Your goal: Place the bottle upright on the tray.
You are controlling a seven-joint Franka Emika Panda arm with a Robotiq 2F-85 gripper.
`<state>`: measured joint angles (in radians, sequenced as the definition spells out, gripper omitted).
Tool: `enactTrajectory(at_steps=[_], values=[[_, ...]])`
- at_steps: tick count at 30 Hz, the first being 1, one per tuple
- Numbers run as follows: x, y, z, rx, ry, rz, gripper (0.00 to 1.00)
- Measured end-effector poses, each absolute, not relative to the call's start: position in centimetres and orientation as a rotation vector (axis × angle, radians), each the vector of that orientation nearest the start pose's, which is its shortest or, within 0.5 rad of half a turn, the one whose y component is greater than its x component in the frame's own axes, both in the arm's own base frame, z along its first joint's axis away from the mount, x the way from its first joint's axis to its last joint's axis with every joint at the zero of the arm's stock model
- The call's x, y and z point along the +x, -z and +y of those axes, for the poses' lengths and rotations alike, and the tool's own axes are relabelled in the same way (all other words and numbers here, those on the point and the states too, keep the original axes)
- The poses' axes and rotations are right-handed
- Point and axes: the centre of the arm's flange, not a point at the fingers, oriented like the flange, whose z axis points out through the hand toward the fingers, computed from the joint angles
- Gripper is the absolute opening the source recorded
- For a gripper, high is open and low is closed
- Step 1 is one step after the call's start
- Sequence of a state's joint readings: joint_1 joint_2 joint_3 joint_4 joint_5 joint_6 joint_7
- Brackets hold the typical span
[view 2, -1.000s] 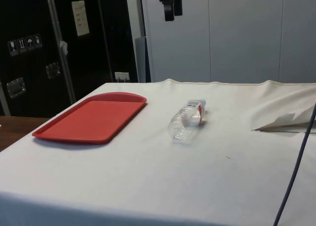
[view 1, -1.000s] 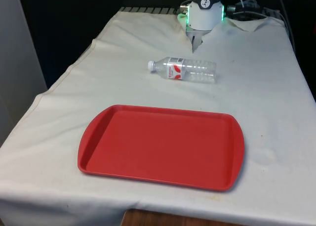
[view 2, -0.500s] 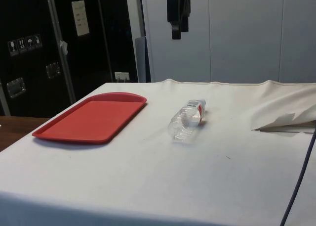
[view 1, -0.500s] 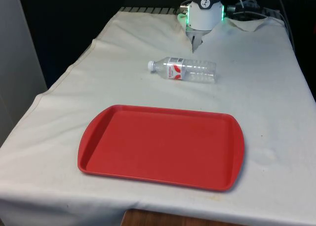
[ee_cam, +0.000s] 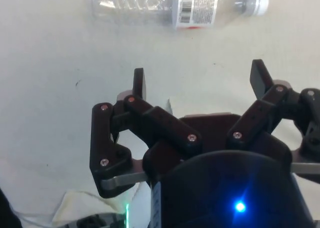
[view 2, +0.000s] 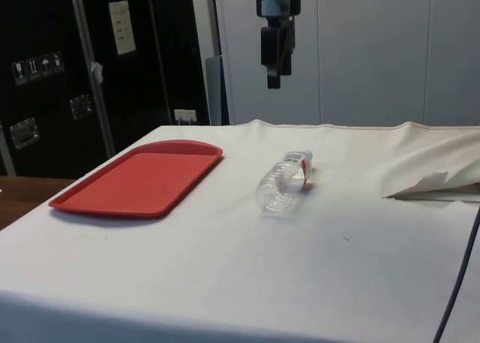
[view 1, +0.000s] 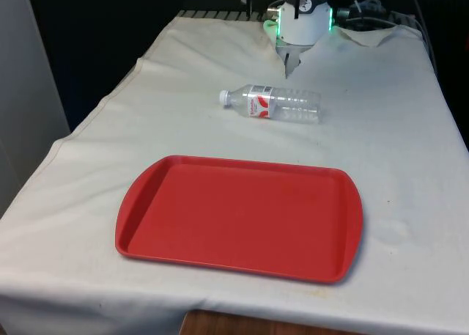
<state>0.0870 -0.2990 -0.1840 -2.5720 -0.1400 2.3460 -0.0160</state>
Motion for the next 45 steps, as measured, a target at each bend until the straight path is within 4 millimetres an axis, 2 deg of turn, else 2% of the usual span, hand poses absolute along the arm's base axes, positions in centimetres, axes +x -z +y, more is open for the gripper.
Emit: enactTrajectory(at_steps=[3,11,27,41,45], values=[[42.6,-36.5,-4.5,-3.192,0.108,-0.029,1.00],[42.6,-32.8,-6.0,-3.189,0.109,-0.022,1.00],[42.3,-27.6,-8.2,-3.199,0.135,-0.006,1.00],[42.0,-26.9,-8.2,-3.199,0.137,-0.005,1.00],[41.3,-26.2,-8.2,-3.197,0.116,0.010,1.00]])
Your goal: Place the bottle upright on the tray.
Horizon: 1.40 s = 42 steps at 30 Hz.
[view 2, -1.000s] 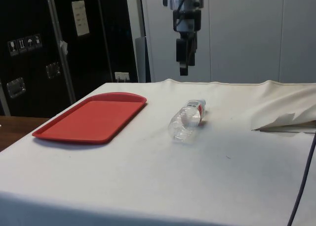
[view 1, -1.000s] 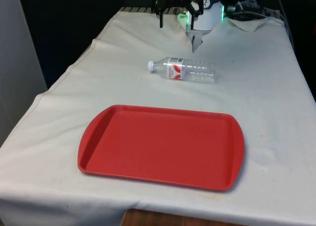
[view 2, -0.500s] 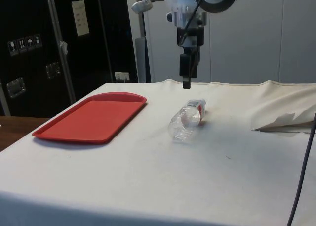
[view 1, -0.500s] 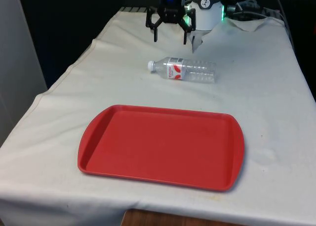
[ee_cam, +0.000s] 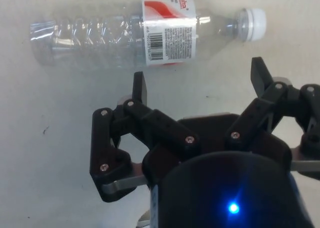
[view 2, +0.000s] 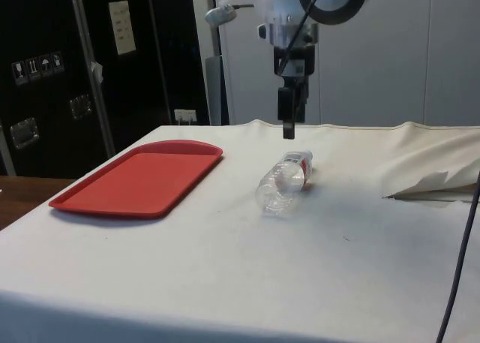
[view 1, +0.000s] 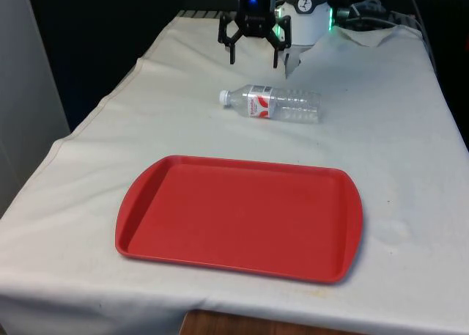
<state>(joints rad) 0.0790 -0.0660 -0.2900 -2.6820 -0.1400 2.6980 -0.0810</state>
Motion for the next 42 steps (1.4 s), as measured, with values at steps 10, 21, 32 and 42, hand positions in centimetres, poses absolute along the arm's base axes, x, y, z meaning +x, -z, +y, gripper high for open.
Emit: enactTrajectory(at_steps=[10,21,32,42], values=[[41.1,-24.9,-8.4,-3.198,0.119,0.087,1.00],[41.0,-24.7,-8.4,-3.192,0.120,0.187,1.00],[41.1,-24.8,-8.4,-3.181,0.125,0.297,1.00],[41.1,-24.8,-8.4,-3.166,0.127,0.406,1.00]])
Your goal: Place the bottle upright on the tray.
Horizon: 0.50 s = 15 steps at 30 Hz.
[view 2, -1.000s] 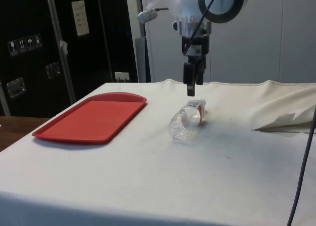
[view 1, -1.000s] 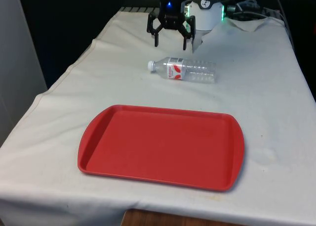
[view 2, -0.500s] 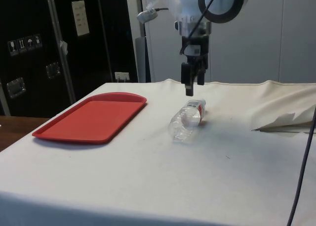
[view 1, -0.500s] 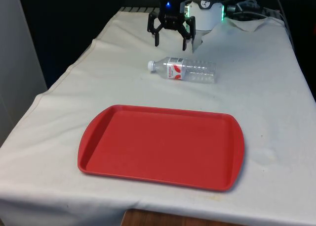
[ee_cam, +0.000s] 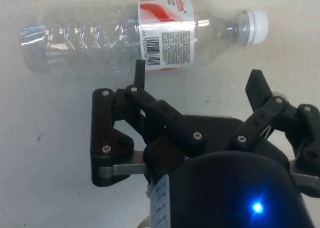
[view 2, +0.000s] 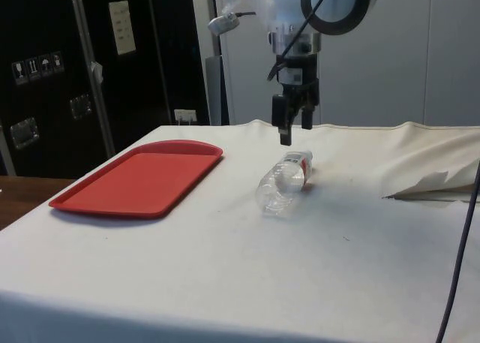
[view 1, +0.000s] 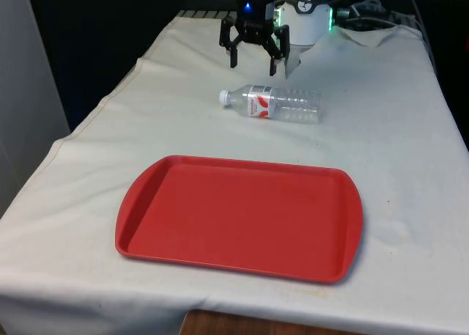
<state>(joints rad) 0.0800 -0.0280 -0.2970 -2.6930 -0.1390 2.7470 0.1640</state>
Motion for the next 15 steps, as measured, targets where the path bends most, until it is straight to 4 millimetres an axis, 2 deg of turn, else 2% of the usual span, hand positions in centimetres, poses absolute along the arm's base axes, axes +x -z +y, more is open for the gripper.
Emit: enactTrajectory(at_steps=[15], values=[[41.05,-24.73,-8.41,-3.139,0.128,0.557,1.00]])
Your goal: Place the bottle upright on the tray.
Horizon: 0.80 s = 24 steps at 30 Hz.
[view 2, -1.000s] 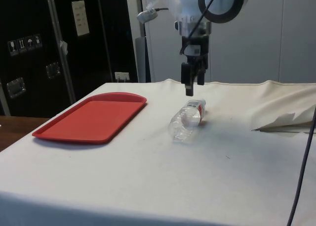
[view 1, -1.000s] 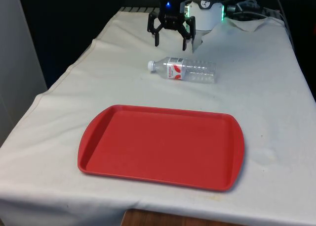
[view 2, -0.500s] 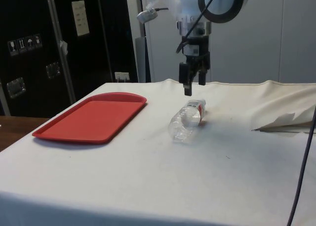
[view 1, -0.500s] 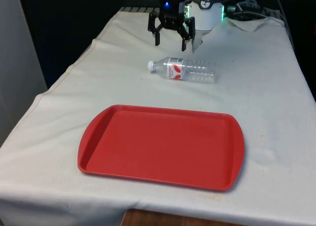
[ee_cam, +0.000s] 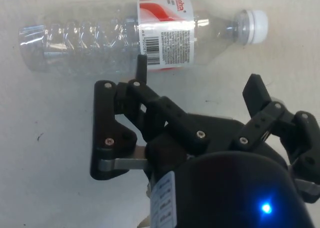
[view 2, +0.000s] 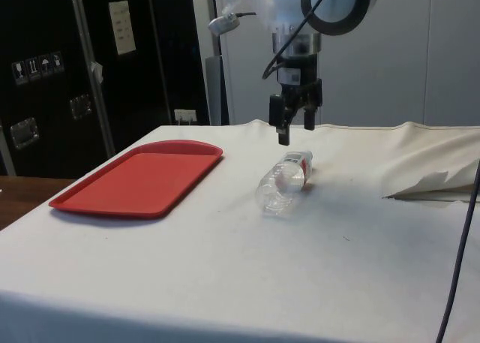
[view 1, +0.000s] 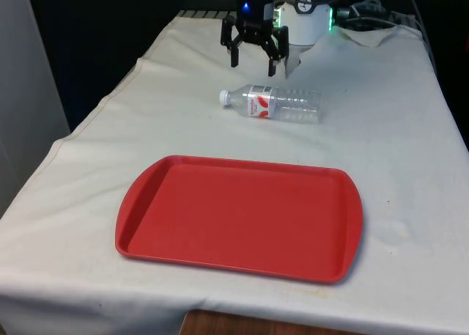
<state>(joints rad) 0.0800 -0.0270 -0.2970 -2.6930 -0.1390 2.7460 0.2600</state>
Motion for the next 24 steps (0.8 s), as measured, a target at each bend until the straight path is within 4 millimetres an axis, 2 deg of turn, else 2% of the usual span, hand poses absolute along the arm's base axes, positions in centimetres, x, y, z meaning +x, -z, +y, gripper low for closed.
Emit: enactTrajectory(at_steps=[24], values=[[41.01,-24.67,-8.45,-3.073,0.129,0.824,1.00]])
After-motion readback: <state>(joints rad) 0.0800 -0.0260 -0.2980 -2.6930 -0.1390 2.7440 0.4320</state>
